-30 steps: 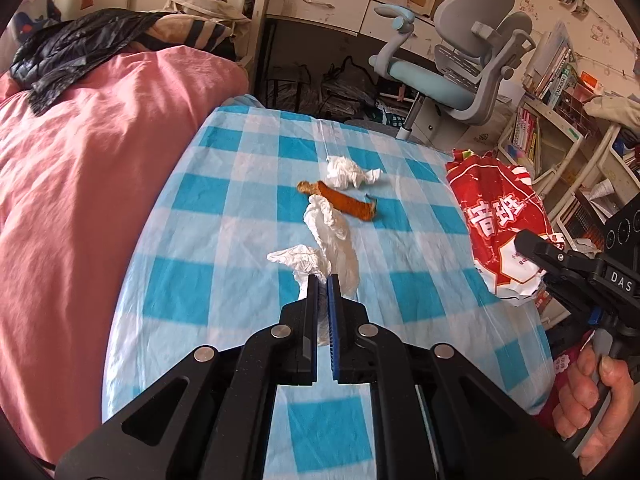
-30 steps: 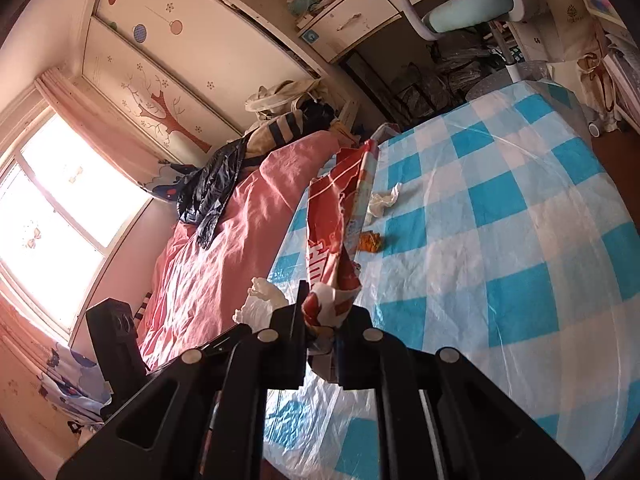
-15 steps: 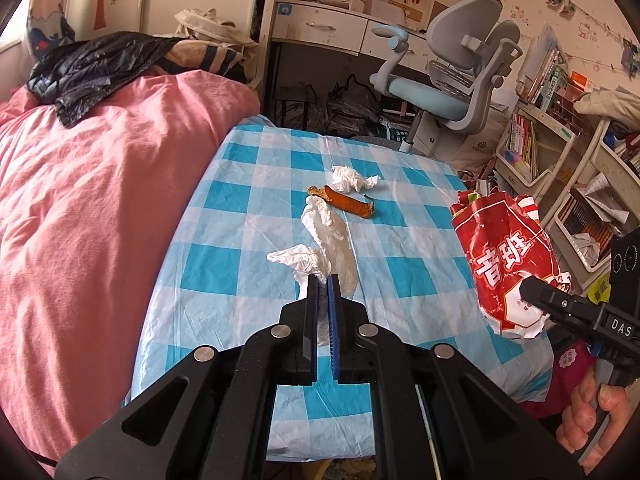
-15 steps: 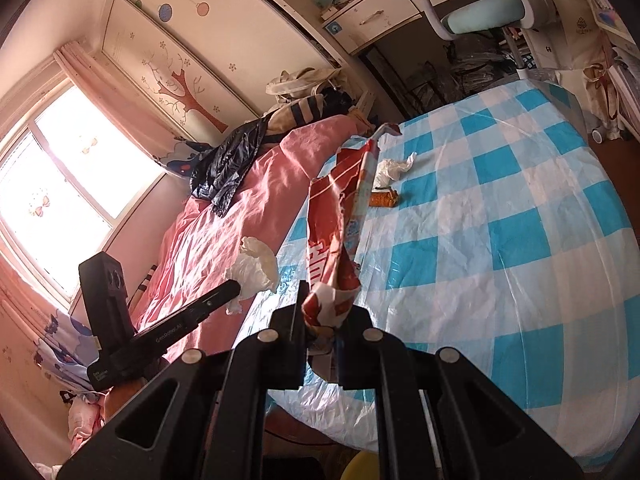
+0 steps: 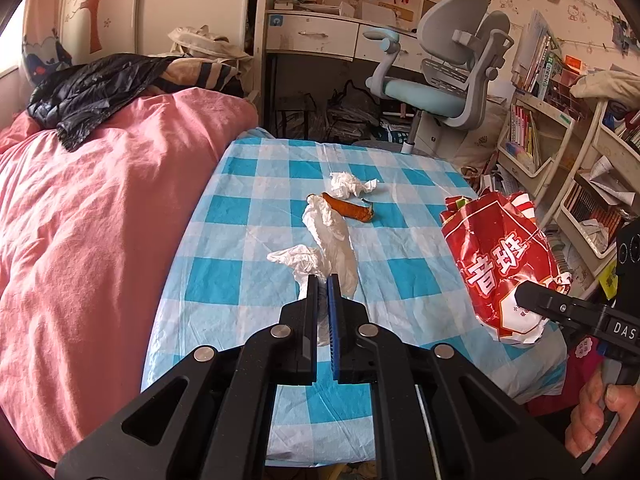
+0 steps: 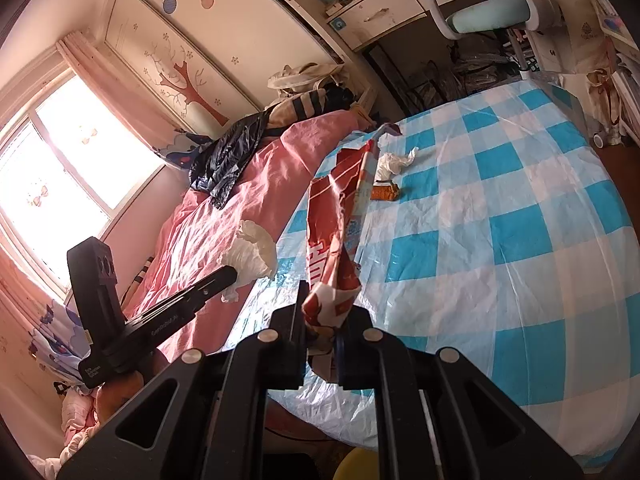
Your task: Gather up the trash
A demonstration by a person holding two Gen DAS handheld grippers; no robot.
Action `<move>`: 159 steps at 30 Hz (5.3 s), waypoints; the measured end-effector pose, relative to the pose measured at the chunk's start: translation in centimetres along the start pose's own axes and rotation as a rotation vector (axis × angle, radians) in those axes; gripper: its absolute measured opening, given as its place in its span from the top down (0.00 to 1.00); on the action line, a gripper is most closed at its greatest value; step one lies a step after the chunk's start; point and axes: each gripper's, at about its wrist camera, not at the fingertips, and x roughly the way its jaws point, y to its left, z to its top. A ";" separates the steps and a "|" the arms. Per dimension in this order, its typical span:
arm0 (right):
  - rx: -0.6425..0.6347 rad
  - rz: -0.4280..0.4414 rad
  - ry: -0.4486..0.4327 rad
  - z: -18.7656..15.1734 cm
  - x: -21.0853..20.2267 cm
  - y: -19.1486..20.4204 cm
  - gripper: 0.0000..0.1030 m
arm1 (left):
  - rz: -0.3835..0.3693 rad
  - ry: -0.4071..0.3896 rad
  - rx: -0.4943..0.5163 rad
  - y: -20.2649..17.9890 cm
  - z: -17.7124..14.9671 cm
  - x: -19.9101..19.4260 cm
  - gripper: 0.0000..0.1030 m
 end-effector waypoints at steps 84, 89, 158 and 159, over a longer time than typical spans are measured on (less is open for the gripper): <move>-0.084 -0.096 0.011 -4.2 -1.7 2.2 0.88 | 0.031 -0.066 -0.041 0.1 -1.1 -3.0 0.95; -0.086 -0.105 0.023 -5.9 -2.5 2.7 0.88 | 0.026 -0.067 -0.042 -0.3 -2.7 -4.5 0.95; -0.038 -0.152 0.077 -16.1 -10.1 3.3 0.87 | -0.065 -0.004 0.143 -7.7 -16.6 -13.6 0.95; -0.037 -0.154 0.078 -16.1 -10.1 3.3 0.87 | -0.064 -0.003 0.146 -7.8 -16.7 -13.6 0.95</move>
